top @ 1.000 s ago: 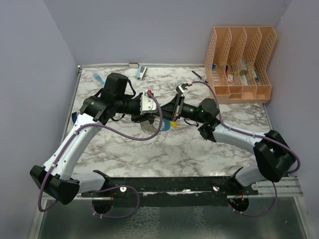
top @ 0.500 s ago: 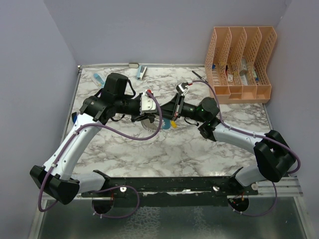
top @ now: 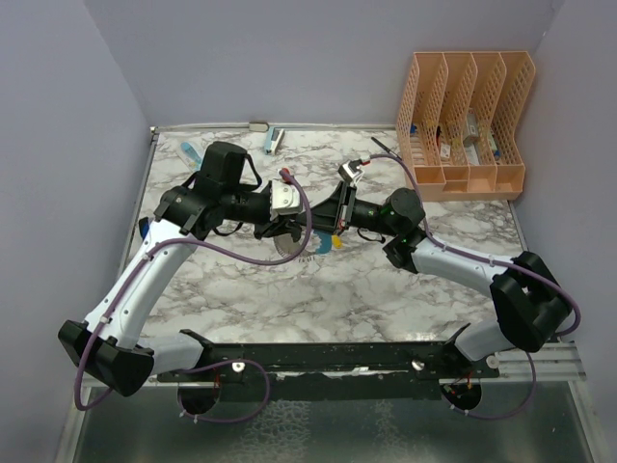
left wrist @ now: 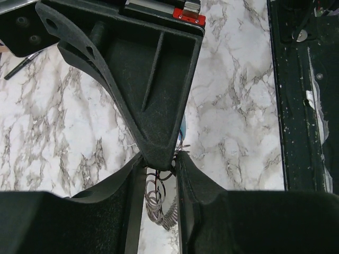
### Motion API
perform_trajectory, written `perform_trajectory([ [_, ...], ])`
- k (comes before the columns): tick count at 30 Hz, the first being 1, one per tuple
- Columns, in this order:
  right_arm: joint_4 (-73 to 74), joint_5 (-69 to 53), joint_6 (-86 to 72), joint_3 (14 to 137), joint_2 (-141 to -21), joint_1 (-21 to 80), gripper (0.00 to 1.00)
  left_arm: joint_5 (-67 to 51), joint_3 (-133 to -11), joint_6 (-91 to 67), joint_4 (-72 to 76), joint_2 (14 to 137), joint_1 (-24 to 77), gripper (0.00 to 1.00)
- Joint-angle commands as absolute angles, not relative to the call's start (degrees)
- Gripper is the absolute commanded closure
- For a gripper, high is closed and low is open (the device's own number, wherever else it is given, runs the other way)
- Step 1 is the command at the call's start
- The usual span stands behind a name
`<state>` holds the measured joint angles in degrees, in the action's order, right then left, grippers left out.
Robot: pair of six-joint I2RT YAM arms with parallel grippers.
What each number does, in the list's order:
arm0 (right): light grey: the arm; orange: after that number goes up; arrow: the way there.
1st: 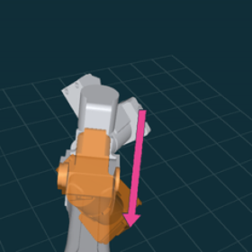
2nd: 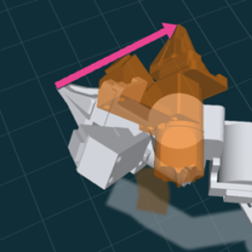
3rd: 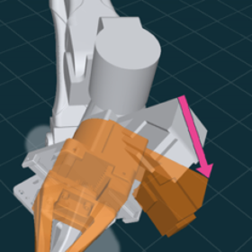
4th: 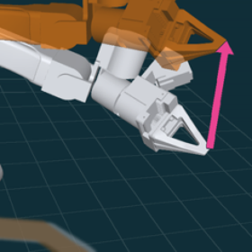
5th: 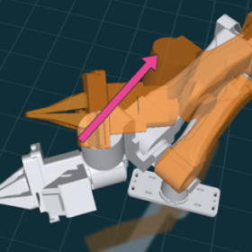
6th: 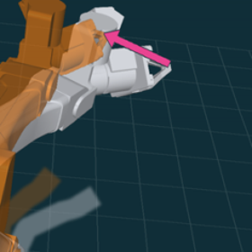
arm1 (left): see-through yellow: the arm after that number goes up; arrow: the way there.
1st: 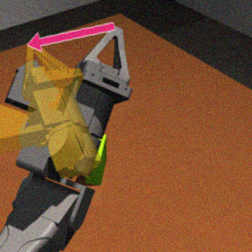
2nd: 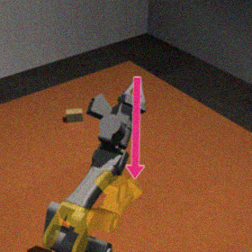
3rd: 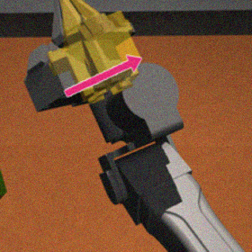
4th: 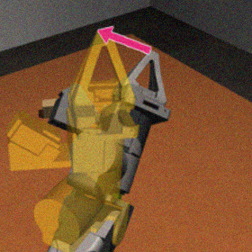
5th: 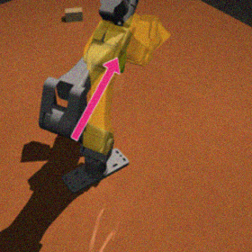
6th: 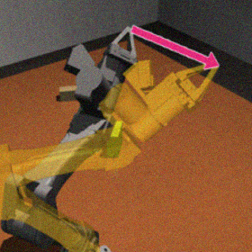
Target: Put the keys on the keyring
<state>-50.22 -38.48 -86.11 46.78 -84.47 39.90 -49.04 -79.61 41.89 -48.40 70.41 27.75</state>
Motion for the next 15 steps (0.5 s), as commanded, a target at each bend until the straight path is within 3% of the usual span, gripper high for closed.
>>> perform_trajectory([
  [1,-52.71,-40.93,-83.90,48.61,-85.02,39.99,0.90,-55.00,-78.58,38.25,-46.14,69.79,28.12,0.85],
  [9,-50.80,-42.72,-81.04,48.47,-83.59,39.99,0.83,-55.72,-79.54,37.33,-48.22,70.58,28.12,0.87],
  [15,-48.87,-43.21,-79.52,48.32,-82.93,39.97,0.99,-57.73,-82.25,37.56,-51.59,72.33,28.04,0.85],
])
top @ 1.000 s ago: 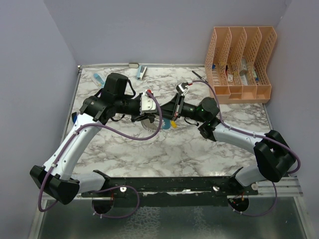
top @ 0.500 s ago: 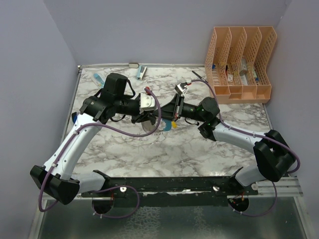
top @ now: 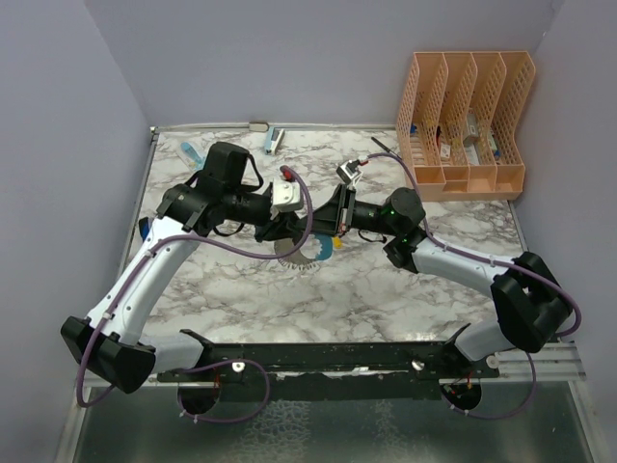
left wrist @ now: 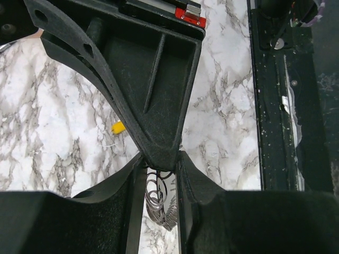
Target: Put the keys on the keyring
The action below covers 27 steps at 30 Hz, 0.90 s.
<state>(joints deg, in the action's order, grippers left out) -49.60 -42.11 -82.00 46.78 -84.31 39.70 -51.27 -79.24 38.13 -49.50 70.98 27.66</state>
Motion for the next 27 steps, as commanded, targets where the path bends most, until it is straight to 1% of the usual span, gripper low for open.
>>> perform_trajectory([
  [1,-48.71,-43.22,-79.52,48.23,-82.85,39.99,0.99,-57.82,-82.75,37.70,-52.20,72.61,28.04,0.82],
  [5,-47.98,-42.24,-79.15,47.94,-81.99,39.90,0.99,-55.78,-82.59,39.50,-52.97,72.17,28.04,0.65],
  [7,-47.33,-41.14,-79.02,47.82,-81.34,39.89,0.99,-54.23,-81.30,41.11,-52.43,70.84,28.04,0.60],
  [11,-45.31,-37.52,-79.51,48.08,-79.59,39.90,0.99,-51.10,-78.34,41.28,-48.88,68.14,28.09,0.53],
  [16,-42.91,-33.18,-81.14,48.57,-77.75,39.90,0.99,-48.56,-77.87,41.31,-47.03,67.93,28.12,0.50],
  [19,-42.29,-31.00,-83.13,48.19,-77.16,39.89,0.99,-47.48,-76.33,40.47,-45.00,68.15,28.12,0.47],
  [27,-41.18,-28.63,-87.83,48.04,-76.09,39.99,0.99,-45.21,-77.04,38.99,-40.79,69.44,28.12,0.46],
])
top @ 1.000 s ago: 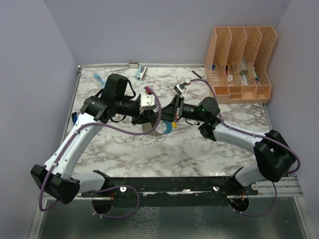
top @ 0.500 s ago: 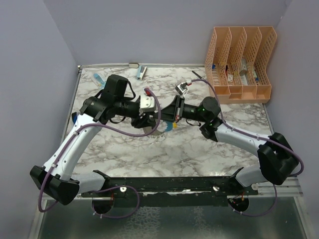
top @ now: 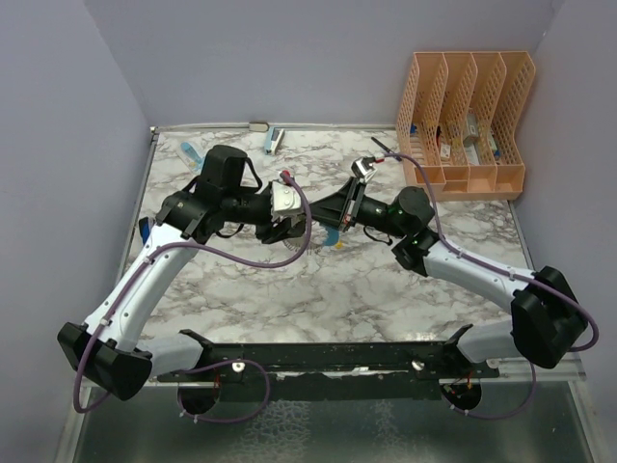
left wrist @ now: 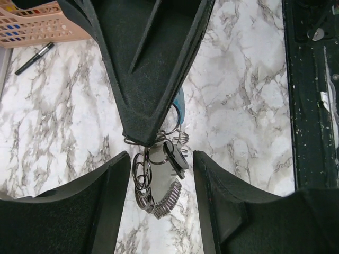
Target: Put the keys on the keyring
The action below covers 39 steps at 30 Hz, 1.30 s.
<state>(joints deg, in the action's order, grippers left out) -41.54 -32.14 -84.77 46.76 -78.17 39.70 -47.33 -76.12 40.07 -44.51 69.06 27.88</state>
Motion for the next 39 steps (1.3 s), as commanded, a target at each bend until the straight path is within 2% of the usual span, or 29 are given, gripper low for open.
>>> perform_trajectory([
  [1,-40.78,-28.35,-88.42,47.93,-75.96,39.99,0.99,-44.83,-77.31,39.05,-40.60,69.56,28.12,0.46],
  [7,-39.47,-27.96,-93.51,48.06,-76.26,39.94,0.99,-46.00,-81.47,38.36,-40.25,70.52,28.14,0.45],
  [17,-24.13,-27.61,-95.46,53.83,-76.18,39.95,0.99,-49.19,-80.38,39.01,-40.62,70.58,28.13,0.44],
  [25,-23.47,-27.07,-96.48,53.54,-75.84,39.97,0.99,-49.25,-79.49,39.77,-40.69,70.48,28.12,0.45],
  [30,-23.83,-27.15,-96.67,53.31,-75.60,39.99,0.99,-48.65,-79.85,39.76,-40.47,70.80,28.12,0.52],
  [33,-24.31,-27.11,-96.85,53.03,-75.48,39.91,0.99,-48.87,-79.83,39.46,-40.37,70.92,28.12,0.60],
  [39,-25.16,-27.12,-96.95,52.65,-75.50,39.97,0.99,-48.56,-78.79,39.12,-39.91,70.86,28.15,0.61],
])
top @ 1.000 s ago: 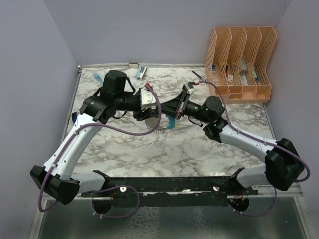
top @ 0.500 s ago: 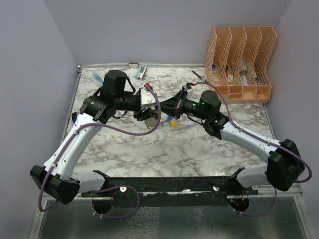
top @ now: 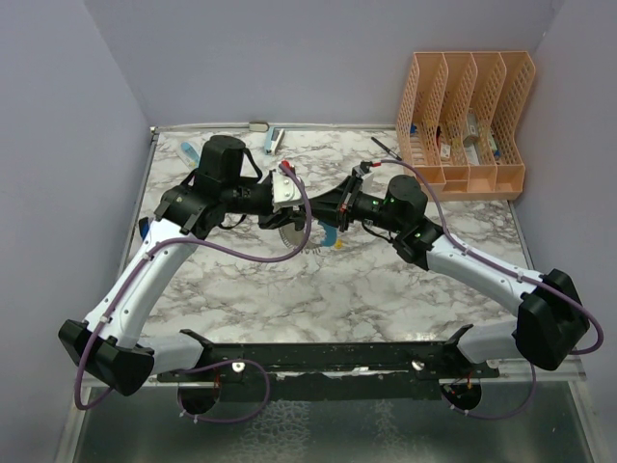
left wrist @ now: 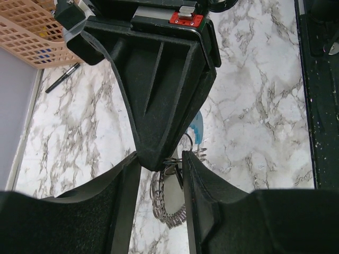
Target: Put the keys on the keyring
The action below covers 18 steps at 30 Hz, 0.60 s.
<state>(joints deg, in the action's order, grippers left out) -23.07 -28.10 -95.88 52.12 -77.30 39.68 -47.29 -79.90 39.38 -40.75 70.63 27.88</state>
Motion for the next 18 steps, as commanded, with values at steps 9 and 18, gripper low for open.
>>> perform_trajectory([
  [9,-28.72,-27.45,-96.94,50.87,-75.49,39.98,0.99,-48.86,-78.12,39.04,-40.10,70.98,28.11,0.70],
  [18,-31.52,-29.53,-94.75,50.58,-77.05,39.92,0.96,-49.83,-79.34,38.97,-41.40,71.36,28.10,0.75],
])
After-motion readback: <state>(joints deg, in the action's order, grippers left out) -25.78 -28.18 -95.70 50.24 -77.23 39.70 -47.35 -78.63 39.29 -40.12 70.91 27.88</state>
